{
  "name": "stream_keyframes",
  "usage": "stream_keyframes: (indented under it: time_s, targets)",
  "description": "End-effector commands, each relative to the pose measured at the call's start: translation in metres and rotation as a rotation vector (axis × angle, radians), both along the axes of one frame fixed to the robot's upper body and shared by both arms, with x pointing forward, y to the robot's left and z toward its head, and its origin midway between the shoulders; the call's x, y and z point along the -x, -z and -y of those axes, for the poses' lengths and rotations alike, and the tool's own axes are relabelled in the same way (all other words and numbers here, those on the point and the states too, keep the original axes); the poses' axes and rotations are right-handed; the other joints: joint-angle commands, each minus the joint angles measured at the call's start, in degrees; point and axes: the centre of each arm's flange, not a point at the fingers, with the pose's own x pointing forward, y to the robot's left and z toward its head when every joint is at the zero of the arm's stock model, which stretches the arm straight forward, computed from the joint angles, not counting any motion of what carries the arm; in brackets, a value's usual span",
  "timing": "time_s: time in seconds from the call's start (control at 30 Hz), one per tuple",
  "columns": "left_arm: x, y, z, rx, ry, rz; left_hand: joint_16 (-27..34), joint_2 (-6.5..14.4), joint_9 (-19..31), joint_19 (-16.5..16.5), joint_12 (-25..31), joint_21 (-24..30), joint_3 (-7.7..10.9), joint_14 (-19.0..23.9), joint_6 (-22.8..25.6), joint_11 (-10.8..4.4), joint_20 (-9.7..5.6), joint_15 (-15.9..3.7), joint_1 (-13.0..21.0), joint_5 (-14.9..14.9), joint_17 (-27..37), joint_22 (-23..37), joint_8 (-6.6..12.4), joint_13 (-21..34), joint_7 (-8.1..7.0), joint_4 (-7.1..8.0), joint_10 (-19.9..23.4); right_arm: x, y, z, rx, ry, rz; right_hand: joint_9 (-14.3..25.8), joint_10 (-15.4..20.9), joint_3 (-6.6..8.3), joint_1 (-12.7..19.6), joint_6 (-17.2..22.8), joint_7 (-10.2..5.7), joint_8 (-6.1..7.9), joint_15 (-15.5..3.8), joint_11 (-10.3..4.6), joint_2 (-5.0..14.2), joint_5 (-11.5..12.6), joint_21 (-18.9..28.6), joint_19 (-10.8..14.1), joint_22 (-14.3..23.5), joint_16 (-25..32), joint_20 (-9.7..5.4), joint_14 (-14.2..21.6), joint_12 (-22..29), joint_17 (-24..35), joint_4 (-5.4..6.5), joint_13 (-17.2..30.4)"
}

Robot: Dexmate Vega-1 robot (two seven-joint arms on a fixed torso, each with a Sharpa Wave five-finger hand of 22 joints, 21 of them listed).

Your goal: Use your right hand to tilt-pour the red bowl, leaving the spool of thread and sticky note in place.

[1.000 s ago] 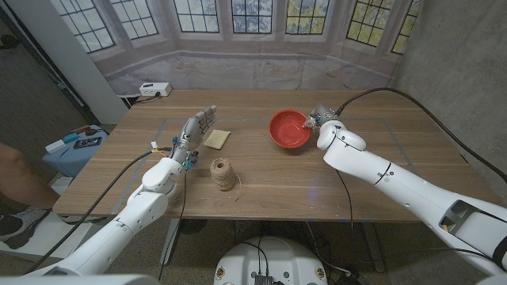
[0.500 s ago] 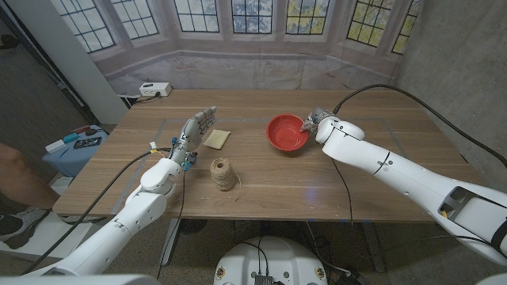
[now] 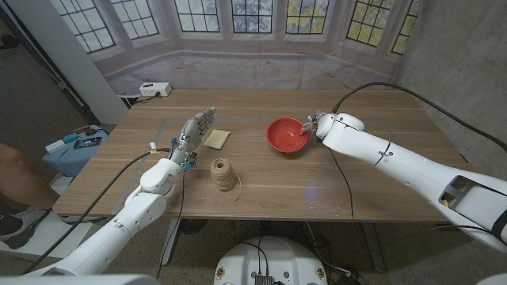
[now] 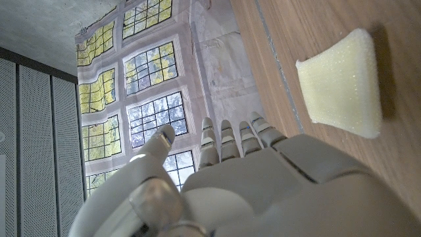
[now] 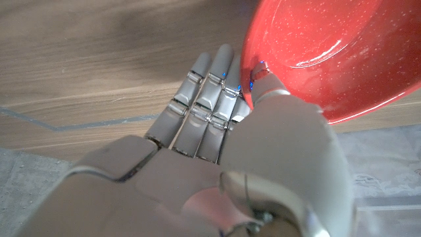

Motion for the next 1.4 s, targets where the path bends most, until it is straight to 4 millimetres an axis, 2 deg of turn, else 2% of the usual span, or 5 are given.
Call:
stream_keyframes:
  time_s: [0.03,0.67,1.0,1.4]
  targets:
    - [0.0002,0.0009,0.0008,0.001,0.000,0.000,0.1,0.0,0.1,0.0,-0.1,-0.2,0.05,-0.2,0.1,0.08,-0.10,-0.03,0.5,0.2,0.2,0.1,0.07,0.3,-0.26,0.08,0.2,-0.0016,-0.0010,0.0011,0.009,-0.006,-0.052,0.2,0.5,-0.06,0.8,0.3,0.50,0.15,-2.34,0.30,-0.04,0.1,0.4,-0.2,0.1,-0.2,0.33,0.4,0.1,0.0,-0.23,0.2]
    - [0.0008,0.0058,0.0011,0.009,0.000,-0.006,0.1,0.0,0.1,0.0,-0.1,-0.2,0.03,-0.2,0.2,0.08,-0.08,-0.01,0.5,0.2,0.2,0.1,0.11,0.3,-0.24,0.15,0.2,-0.0045,-0.0026,-0.0005,0.021,-0.015,-0.125,0.4,0.4,-0.33,0.9,0.1,0.50,0.01,-2.28,0.62,0.04,0.0,0.8,-0.1,0.1,-0.7,0.50,0.5,0.0,0.3,-0.10,0.3]
    - [-0.0001,0.0071,0.0012,0.014,0.001,-0.007,0.1,0.0,0.1,0.0,-0.1,-0.2,0.07,-0.1,0.2,0.05,-0.04,0.00,0.6,0.2,0.2,0.1,0.12,0.3,-0.31,0.19,0.3,-0.0074,-0.0022,-0.0022,0.033,-0.020,-0.148,0.3,0.2,-0.41,0.8,-1.6,1.01,-0.88,-1.90,0.88,-0.34,-0.1,1.1,-0.1,0.0,-1.2,0.73,0.6,-0.5,0.2,-0.17,-0.2]
    - [-0.0022,0.0078,0.0005,0.019,0.002,-0.007,0.1,0.0,0.1,0.0,0.0,-0.2,0.10,-0.1,0.3,0.11,-0.10,0.01,0.6,0.2,0.2,0.1,0.14,0.3,-0.23,0.24,0.4,-0.0109,-0.0025,-0.0033,0.068,-0.012,-0.177,0.2,0.4,-0.44,1.0,-1.6,1.07,-1.14,-1.95,0.82,-0.41,-0.2,1.2,-0.2,0.0,-1.3,0.78,0.6,-0.6,0.5,-0.30,-0.4]
